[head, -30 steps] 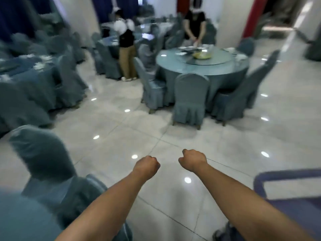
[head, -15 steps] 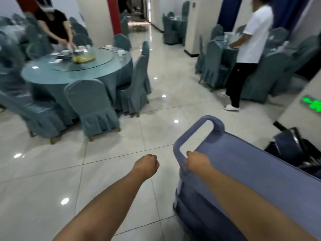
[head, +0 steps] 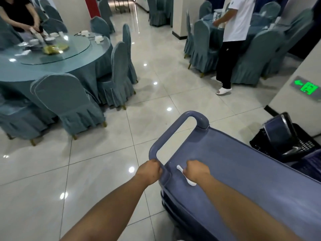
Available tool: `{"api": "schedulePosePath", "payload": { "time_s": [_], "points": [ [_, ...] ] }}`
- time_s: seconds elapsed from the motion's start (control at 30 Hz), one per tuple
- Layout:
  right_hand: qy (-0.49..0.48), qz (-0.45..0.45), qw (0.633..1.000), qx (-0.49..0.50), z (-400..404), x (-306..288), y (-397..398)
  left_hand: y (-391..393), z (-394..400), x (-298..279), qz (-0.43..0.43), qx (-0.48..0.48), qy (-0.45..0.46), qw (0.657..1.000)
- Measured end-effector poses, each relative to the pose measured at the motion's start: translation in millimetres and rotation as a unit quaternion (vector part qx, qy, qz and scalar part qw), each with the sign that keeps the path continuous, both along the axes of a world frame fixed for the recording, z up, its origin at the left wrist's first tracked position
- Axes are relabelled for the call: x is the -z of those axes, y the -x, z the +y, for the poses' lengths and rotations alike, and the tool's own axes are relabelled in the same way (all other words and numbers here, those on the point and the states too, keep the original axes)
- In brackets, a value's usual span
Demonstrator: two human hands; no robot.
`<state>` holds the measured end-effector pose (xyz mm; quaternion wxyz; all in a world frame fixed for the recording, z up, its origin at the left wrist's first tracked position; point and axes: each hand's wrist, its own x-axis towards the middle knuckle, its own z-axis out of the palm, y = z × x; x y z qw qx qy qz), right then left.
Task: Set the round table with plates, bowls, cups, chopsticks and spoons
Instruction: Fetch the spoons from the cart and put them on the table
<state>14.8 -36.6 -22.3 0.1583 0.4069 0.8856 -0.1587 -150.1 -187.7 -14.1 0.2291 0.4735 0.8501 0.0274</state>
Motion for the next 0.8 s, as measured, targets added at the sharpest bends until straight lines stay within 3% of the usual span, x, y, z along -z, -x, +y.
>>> {"api": "schedulePosePath", "payload": {
  "time_s": [0.43, 0.8],
  "points": [
    [0.022, -0.070, 0.996, -0.052, 11.8, 56.9, 35.4, 9.8, 6.1, 20.0, 0.018, 0.004, -0.104, 0.994],
    [0.042, -0.043, 0.998, -0.028, 20.4, 25.4, 51.6, 22.9, -19.7, 13.5, -0.006, -0.008, -0.049, 0.999]
  ]
}}
